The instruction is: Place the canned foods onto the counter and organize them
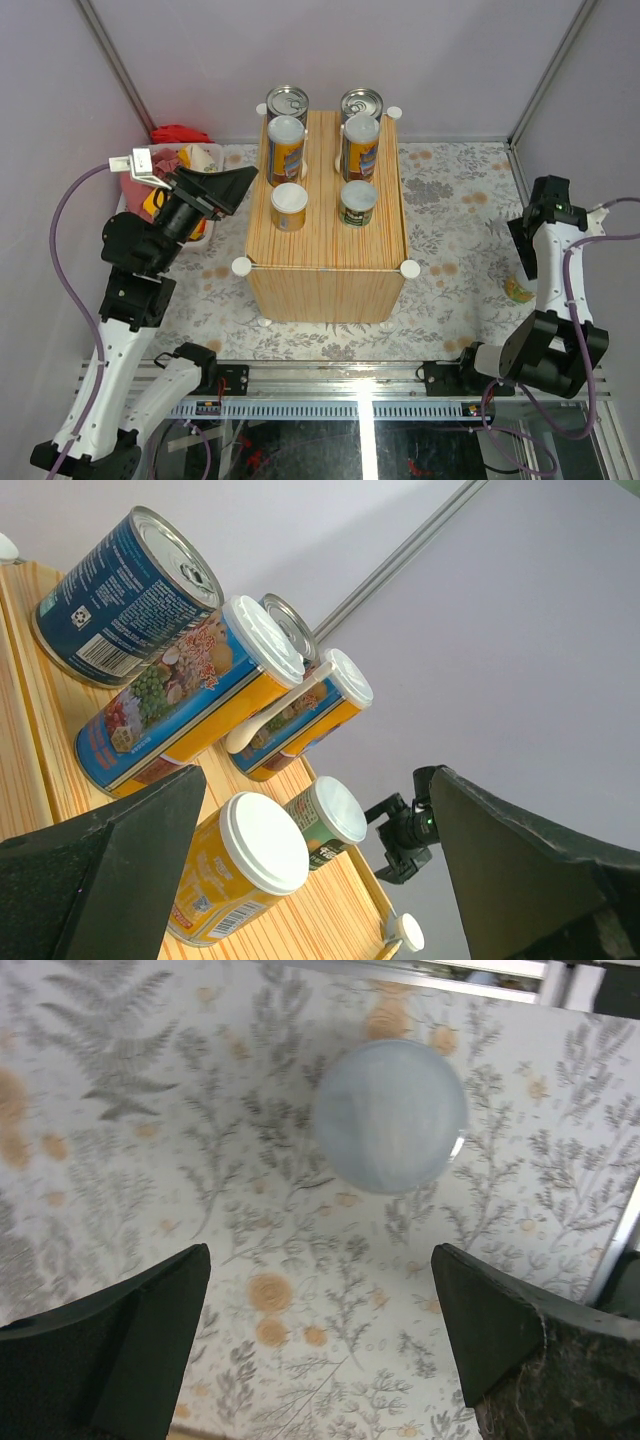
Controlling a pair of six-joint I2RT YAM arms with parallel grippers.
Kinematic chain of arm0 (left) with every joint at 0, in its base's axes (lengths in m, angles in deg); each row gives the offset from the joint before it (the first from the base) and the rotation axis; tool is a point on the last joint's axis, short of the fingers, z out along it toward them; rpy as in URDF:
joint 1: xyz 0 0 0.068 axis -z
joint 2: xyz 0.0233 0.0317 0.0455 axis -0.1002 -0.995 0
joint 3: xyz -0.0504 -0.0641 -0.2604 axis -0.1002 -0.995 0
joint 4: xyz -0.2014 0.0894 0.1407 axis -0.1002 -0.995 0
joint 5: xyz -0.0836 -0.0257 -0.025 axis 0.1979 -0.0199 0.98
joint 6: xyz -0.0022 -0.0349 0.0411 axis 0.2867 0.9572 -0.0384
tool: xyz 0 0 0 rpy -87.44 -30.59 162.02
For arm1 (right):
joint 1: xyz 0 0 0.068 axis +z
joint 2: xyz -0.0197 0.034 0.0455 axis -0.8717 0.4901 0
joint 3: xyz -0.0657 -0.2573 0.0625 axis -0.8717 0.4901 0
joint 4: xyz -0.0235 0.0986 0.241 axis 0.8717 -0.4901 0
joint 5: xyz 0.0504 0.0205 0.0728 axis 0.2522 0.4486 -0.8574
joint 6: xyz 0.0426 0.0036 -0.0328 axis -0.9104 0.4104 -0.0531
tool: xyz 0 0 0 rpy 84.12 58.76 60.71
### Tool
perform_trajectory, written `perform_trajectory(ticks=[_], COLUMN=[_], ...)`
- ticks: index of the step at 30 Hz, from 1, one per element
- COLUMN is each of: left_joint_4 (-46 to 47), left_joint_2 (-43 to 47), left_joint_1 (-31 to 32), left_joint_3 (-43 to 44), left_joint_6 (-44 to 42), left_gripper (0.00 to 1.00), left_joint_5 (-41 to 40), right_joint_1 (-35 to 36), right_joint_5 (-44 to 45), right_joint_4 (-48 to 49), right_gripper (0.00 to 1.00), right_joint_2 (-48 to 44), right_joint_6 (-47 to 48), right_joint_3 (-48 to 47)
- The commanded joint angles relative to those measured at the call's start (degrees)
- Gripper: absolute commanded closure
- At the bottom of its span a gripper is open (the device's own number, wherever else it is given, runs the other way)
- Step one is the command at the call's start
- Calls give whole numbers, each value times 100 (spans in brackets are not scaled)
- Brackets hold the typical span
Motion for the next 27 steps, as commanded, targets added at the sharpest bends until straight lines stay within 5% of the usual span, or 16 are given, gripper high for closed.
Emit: perform_trajectory(ticks=[1,27], left_joint_4=[-164,-373], left_joint_2=[113,85], left_joint_1=[19,22], left_joint_3=[224,168], left_joint_6=[-164,-231], left_gripper=[5,5], left_joint_5=[6,-76], right_joint_1=[-284,-946], right_joint_5=[107,304], right_joint_4=[152,838], right_gripper=[0,1], right_joint_2=[-43,558], right_joint_6=[-98,-81], right_joint_3=[382,972])
